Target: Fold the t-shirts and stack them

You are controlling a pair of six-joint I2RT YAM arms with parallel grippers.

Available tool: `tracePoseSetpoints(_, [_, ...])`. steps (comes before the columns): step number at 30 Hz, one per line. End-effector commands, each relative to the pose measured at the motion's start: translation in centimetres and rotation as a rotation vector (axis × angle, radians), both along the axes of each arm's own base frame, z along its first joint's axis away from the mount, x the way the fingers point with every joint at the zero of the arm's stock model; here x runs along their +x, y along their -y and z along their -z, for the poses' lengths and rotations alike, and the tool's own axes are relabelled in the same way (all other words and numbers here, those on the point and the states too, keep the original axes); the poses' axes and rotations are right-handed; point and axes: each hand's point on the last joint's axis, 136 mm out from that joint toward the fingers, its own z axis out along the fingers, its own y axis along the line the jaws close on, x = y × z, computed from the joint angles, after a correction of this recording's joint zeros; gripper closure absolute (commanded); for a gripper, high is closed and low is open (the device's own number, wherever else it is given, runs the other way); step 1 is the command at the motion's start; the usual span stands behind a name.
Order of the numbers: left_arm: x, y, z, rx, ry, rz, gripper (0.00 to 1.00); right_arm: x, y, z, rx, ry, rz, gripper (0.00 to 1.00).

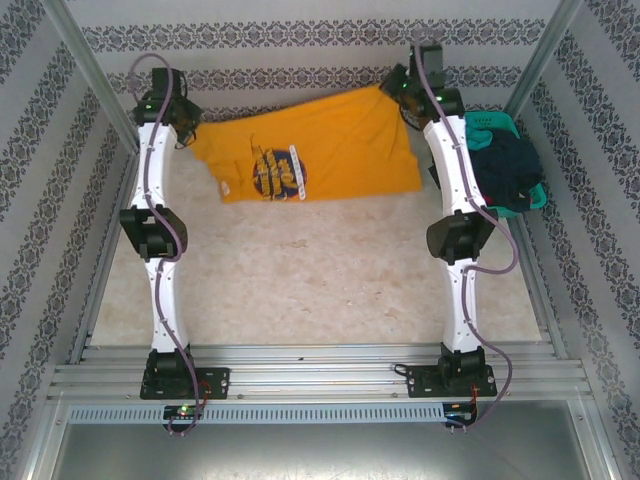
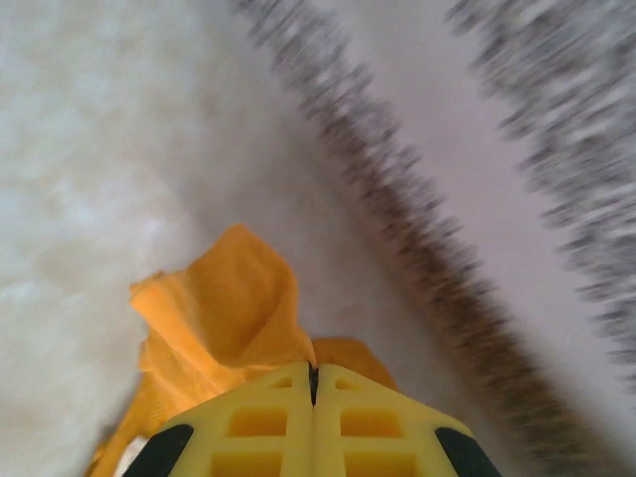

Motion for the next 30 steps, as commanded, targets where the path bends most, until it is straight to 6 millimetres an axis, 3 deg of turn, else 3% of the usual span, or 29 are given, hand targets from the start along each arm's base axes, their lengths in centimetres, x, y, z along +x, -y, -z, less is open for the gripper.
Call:
tracePoseSetpoints(1, [0.0,-1.5,-16.8,-0.003,0.49,-0.044,1.0,-2.4,2.5,-12.5,0.065,0.325,0.011,1.0])
tracePoseSetpoints(3, [-1.8,-1.8,-22.1,0.019,0.617,-0.044,1.0,-4.8,3.3,-17.0,0.042,0.433,-0.006,1.0])
tracePoseSetpoints(5, [-3.9,-1.7,-25.1,0.054,0.659,-0.036,1.0,-7.3,3.7,-19.8,0.001,0.484,-0.024,1.0])
tracePoseSetpoints(7, [-5.8,-1.4,-25.9,0.096,0.628,-0.015,1.0,-9.3,3.7,-20.3,-0.044,0.474,-0.047,1.0])
tracePoseSetpoints(10, [-7.9,-0.5,-23.2,0.122,0.483,0.044,1.0,-11.6,2.6,-17.8,-0.084,0.396,-0.116,1.0])
tracePoseSetpoints(13, [-10.2,0.4,-17.5,0.104,0.296,0.091,1.0,-14.1,1.7,-12.3,-0.072,0.282,-0.147,1.0])
tracePoseSetpoints(16, [-13.6,0.9,-11.8,0.07,0.203,0.084,1.0,-17.8,1.7,-5.0,-0.029,0.125,-0.137,1.0])
tracePoseSetpoints(19, [-18.5,1.4,-5.1,0.02,0.106,0.039,1.0,-22.7,1.6,3.5,-0.005,-0.071,-0.128,1.0])
tracePoseSetpoints(21, [-22.5,2.0,-0.2,-0.012,-0.027,0.034,1.0,-26.5,1.5,10.2,0.007,-0.236,-0.116,1.0])
tracePoseSetpoints(24, [-27.6,2.8,6.3,-0.033,-0.202,0.041,1.0,-31.3,2.4,18.0,0.042,-0.424,-0.047,1.0])
tracePoseSetpoints(27, [-31.0,2.9,12.0,-0.023,-0.327,0.036,1.0,-33.9,3.0,23.3,0.07,-0.53,-0.005,1.0])
tracePoseSetpoints(30, [-32.4,2.9,15.8,-0.023,-0.409,0.041,1.0,-34.8,2.9,26.3,0.058,-0.602,-0.01,1.0])
